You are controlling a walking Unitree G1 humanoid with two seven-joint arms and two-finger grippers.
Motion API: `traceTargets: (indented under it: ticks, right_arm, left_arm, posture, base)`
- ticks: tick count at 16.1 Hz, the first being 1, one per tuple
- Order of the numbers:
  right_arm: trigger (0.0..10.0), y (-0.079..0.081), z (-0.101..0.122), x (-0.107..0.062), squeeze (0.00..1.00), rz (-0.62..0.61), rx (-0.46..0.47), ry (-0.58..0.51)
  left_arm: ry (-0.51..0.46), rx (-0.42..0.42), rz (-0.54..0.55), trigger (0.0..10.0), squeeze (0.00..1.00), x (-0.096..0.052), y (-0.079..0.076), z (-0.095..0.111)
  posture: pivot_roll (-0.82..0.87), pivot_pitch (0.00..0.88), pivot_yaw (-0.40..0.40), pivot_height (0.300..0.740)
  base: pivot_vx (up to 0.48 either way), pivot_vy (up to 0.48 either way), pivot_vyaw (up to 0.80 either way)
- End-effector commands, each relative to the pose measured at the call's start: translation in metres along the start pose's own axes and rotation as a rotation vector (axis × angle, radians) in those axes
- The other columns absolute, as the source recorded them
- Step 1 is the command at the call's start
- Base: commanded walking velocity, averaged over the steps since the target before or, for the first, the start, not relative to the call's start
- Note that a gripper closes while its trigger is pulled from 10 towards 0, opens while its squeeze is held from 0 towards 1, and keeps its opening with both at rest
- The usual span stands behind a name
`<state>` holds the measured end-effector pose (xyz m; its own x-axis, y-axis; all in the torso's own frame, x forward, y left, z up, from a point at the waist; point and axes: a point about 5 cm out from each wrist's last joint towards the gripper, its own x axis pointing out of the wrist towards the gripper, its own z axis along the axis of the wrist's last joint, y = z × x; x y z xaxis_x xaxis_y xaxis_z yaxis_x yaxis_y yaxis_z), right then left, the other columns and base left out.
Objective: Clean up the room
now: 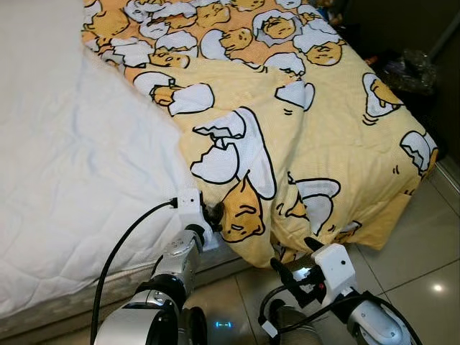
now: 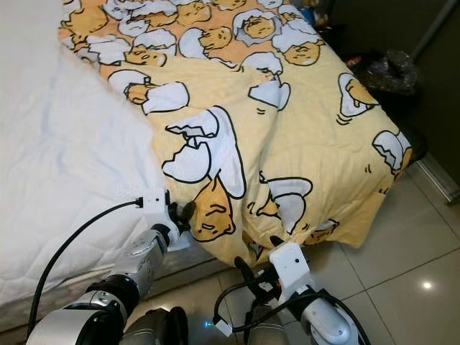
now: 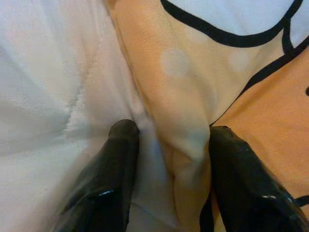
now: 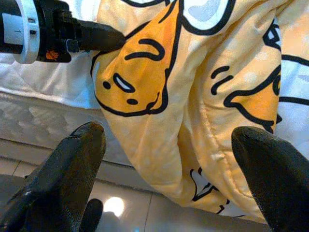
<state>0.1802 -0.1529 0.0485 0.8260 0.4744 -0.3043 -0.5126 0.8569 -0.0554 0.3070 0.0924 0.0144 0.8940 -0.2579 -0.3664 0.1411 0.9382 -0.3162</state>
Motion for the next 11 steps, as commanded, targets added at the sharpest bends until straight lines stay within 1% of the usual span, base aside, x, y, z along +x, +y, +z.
traceTargets:
  ticks: [1, 3, 5, 6, 7, 8, 9, 10, 11]
  right_arm:
    - [10.0, -0.001, 0.000, -0.002, 0.00, -0.007, 0.002, 0.008]
    - [10.0, 0.000, -0.001, 0.002, 0.00, 0.001, 0.002, 0.008]
    - [10.0, -0.001, -0.001, 0.004, 0.00, 0.007, -0.003, 0.007]
    - [10.0, -0.005, -0.003, 0.006, 0.00, 0.002, -0.004, 0.012]
    - [10.0, -0.008, -0.005, 0.008, 0.00, 0.003, -0.007, 0.016]
    - [10.0, -0.008, -0.006, 0.008, 0.00, 0.004, -0.008, 0.017]
    - [10.0, -0.009, -0.007, 0.010, 0.00, 0.004, -0.009, 0.019]
    - [10.0, -0.010, -0.008, 0.012, 0.00, 0.005, -0.008, 0.020]
    - [10.0, -0.010, -0.009, 0.012, 0.00, 0.005, -0.008, 0.021]
  left_arm:
    - [0.078, 0.019, -0.059, 0.0, 0.00, -0.003, -0.011, -0.017]
    - [0.064, 0.048, -0.049, 0.0, 0.00, -0.007, 0.002, -0.018]
    - [0.049, 0.059, -0.066, 0.0, 0.00, -0.009, 0.005, -0.018]
    - [0.025, 0.065, -0.111, 0.0, 0.00, -0.010, 0.003, -0.017]
    - [0.014, 0.141, -0.159, 0.0, 0.00, -0.012, 0.004, -0.017]
    - [0.016, 0.172, -0.167, 0.0, 0.00, -0.015, 0.008, -0.019]
    - [0.028, 0.244, -0.186, 0.0, 0.00, -0.021, 0.017, -0.023]
    - [0.046, 0.285, -0.186, 0.0, 0.00, -0.028, 0.029, -0.029]
    - [0.062, 0.327, -0.188, 0.0, 0.00, -0.033, 0.036, -0.032]
  posture:
    - [-0.29, 0.233, -0.002, 0.731]
    - [-0.28, 0.211, -0.001, 0.731]
    - [-0.28, 0.204, -0.002, 0.731]
    - [-0.27, 0.194, -0.002, 0.731]
    - [-0.26, 0.190, -0.003, 0.731]
    - [-0.26, 0.184, -0.003, 0.731]
    - [-0.26, 0.177, -0.003, 0.731]
    - [-0.25, 0.167, 0.001, 0.731]
    - [-0.25, 0.167, 0.001, 0.731]
  base:
    - [0.000, 0.000, 0.00]
    - [0.000, 0.000, 0.00]
    - [0.000, 0.000, 0.00]
    - [0.000, 0.000, 0.00]
    - [0.000, 0.000, 0.00]
    - [0.000, 0.000, 0.00]
    - [0.000, 0.000, 0.00]
    - [0.000, 0.000, 0.00]
    - [0.000, 0.000, 0.00]
